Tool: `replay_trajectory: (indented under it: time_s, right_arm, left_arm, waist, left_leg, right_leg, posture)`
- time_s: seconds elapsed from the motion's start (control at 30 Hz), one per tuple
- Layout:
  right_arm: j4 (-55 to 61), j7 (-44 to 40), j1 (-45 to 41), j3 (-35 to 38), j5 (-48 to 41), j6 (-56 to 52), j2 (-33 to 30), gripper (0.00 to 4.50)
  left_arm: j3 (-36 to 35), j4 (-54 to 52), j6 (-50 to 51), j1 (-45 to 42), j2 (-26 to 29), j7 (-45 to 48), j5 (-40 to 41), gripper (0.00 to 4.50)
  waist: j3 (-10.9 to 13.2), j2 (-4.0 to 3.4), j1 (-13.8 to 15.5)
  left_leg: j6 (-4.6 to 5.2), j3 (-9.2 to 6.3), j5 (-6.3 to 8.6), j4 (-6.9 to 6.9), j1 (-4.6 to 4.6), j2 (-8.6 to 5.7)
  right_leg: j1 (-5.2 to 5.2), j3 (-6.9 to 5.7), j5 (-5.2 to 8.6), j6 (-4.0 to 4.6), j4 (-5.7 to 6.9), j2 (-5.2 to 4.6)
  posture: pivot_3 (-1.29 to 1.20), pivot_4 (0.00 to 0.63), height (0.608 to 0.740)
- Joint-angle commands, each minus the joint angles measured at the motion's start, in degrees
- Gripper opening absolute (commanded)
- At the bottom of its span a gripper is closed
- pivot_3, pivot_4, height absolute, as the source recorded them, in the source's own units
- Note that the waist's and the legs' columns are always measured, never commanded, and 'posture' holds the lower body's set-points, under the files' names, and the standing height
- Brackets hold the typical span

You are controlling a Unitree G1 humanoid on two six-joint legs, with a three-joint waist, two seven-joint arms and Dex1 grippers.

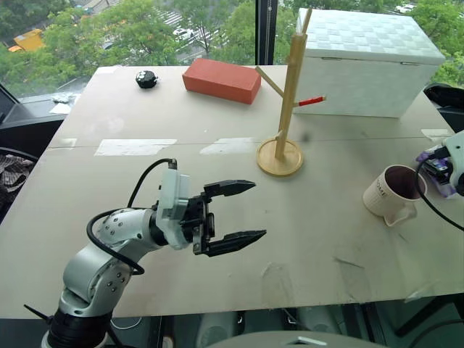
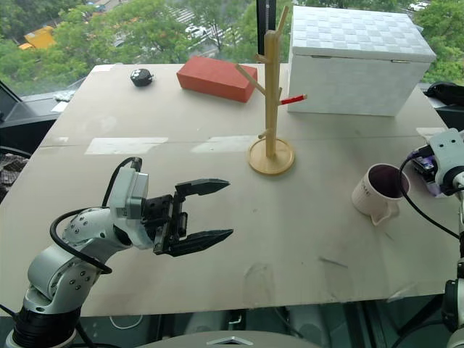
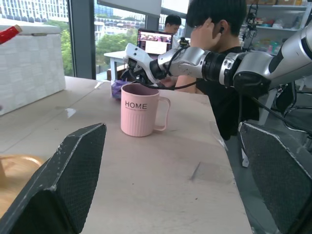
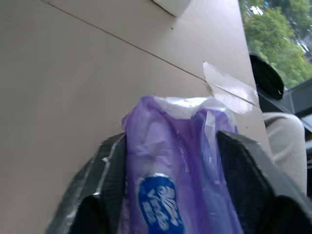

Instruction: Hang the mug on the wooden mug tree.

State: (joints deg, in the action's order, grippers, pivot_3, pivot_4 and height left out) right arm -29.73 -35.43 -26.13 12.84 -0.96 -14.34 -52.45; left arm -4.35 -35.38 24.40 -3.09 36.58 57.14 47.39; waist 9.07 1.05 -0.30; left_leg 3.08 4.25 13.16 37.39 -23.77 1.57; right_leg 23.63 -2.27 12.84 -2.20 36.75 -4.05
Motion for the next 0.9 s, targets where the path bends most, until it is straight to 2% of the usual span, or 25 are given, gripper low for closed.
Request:
replay_trajectory:
  time_s: [0.03,0.17,0.3,0.37,0.43,0.53,0.6,0.7,0.83,0.9]
  right_arm:
    - [14.9,-5.2,6.47,7.54,-5.63,-6.6,-4.33,3.55]
    - [36.05,-11.39,20.94,21.79,-14.12,-21.84,-5.72,3.55]
    - [57.24,-16.09,34.36,36.71,-23.16,-39.06,-2.82,3.55]
    - [69.57,-17.08,41.45,44.83,-30.66,-50.85,2.52,3.55]
    - [76.68,-16.53,45.1,49.32,-35.19,-57.85,6.02,3.55]
    - [87.56,-10.39,48.73,48.06,-38.16,-61.59,15.99,3.55]
    - [89.6,-2.47,47.37,42.54,-38.3,-61.71,21.3,3.55]
    - [89.73,10.07,44.19,32.66,-32.19,-60.21,27.25,3.55]
    - [88.15,20.02,41.87,24.1,-25.34,-57.24,31.47,3.55]
    - [86.33,23.65,41.51,20.29,-21.85,-54.76,32.4,3.55]
  left_arm:
    - [-0.46,-0.65,-1.07,-0.35,-0.31,-0.06,0.33,4.5]
    - [0.22,0.93,-0.8,-1.9,-0.4,0.74,0.43,4.5]
    - [0.59,4.12,-0.73,-4.3,-0.23,2.84,0.46,4.5]
    - [0.63,6.44,-0.64,-5.43,0.13,4.86,0.6,4.5]
    - [0.61,7.81,-0.56,-6.08,0.46,6.41,0.71,4.5]
    - [-0.02,9.1,0.98,-5.9,1.72,8.78,2.01,4.5]
    - [0.32,9.07,1.81,-5.1,2.9,11.04,2.39,4.5]
    - [0.48,9.52,2.45,-5.69,3.1,11.88,2.74,4.5]
    - [0.18,9.56,3.42,-6.78,3.02,11.67,3.03,4.5]
    - [0.04,9.21,3.61,-6.61,3.14,11.51,3.02,4.5]
  waist:
    - [0.0,-0.01,0.44]
    - [0.01,-0.04,1.49]
    - [-0.01,-0.08,1.73]
    - [-0.02,-0.03,1.53]
    - [-0.12,0.11,1.41]
    - [-0.16,0.17,1.05]
    - [-0.17,0.18,0.75]
    - [-0.17,0.17,0.39]
    - [-0.15,0.12,0.81]
    - [-0.15,0.12,1.01]
  left_leg:
    - [0.0,0.0,0.0,0.0,-0.02,0.0]
    - [-0.01,-0.04,0.01,-0.01,-0.02,0.03]
    - [-0.01,-0.11,0.02,-0.01,-0.03,0.04]
    - [-0.02,-0.13,0.02,0.0,0.02,0.08]
    - [-0.02,-0.22,0.02,0.01,0.02,0.13]
    - [-0.02,-0.14,0.02,0.02,0.06,0.17]
    - [-0.04,-0.12,0.03,0.01,0.06,0.22]
    - [-0.26,-0.05,0.16,0.03,0.05,0.26]
    - [-0.23,-0.09,0.14,0.01,-0.06,0.21]
    - [-0.07,-0.09,0.04,-0.05,-0.1,0.21]
  right_leg:
    - [0.0,0.0,0.01,-0.01,-0.01,0.0]
    - [-0.03,-0.04,0.05,-0.09,-0.04,0.0]
    - [-0.03,-0.14,0.16,-0.22,-0.03,-0.02]
    - [-0.05,-0.15,0.3,-0.1,-0.03,0.01]
    - [-0.07,-0.17,0.31,-0.09,-0.02,0.05]
    - [-0.06,-0.14,0.29,-0.06,-0.01,0.03]
    - [-0.02,-0.13,0.28,-0.05,-0.01,0.02]
    - [0.02,-0.05,0.26,-0.01,-0.05,-0.17]
    - [0.12,-0.04,0.25,0.04,-0.08,-0.32]
    - [0.13,-0.03,0.2,0.16,-0.09,-0.09]
  posture:
    - [0.0,0.15,0.74]
    - [0.0,0.15,0.74]
    - [0.0,0.15,0.74]
    - [0.0,0.15,0.74]
    - [0.0,0.15,0.74]
    - [0.0,0.15,0.74]
    - [0.0,0.15,0.74]
    - [0.0,0.15,0.74]
    - [0.0,0.15,0.74]
    - [0.0,0.15,0.74]
